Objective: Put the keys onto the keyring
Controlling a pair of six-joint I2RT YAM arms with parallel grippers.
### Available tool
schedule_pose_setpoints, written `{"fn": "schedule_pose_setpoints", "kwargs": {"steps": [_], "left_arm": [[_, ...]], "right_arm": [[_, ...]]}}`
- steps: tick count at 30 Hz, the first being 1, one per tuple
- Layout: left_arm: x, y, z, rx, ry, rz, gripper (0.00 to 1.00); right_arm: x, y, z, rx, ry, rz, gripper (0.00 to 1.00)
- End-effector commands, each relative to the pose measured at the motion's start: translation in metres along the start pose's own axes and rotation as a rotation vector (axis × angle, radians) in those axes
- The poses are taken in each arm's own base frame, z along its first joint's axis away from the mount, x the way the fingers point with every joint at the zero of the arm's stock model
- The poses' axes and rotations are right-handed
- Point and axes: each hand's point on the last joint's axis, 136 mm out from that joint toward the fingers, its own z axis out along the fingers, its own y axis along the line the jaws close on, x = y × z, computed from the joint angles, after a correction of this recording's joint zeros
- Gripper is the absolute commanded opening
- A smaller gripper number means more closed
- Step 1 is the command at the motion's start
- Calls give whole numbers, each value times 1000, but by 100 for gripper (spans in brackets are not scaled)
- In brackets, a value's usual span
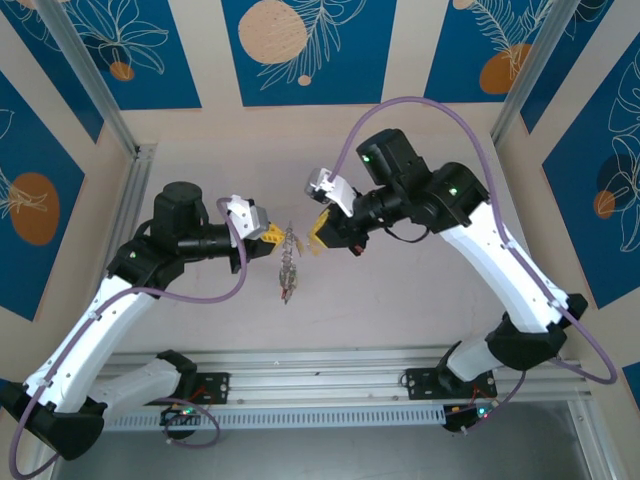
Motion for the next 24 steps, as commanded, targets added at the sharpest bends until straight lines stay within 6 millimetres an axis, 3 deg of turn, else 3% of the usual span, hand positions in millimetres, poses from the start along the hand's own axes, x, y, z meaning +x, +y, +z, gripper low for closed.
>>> {"fn": "schedule_pose_setpoints", "kwargs": {"steps": [1,24], "left_arm": [[-18,-4,-4,7,-45,64,0],[-16,0,-2,-21,-47,66,0]], "right_arm": [[-8,4,11,-97,-22,-2,0],[-10,-8,27,-205,-16,203,0]]}}
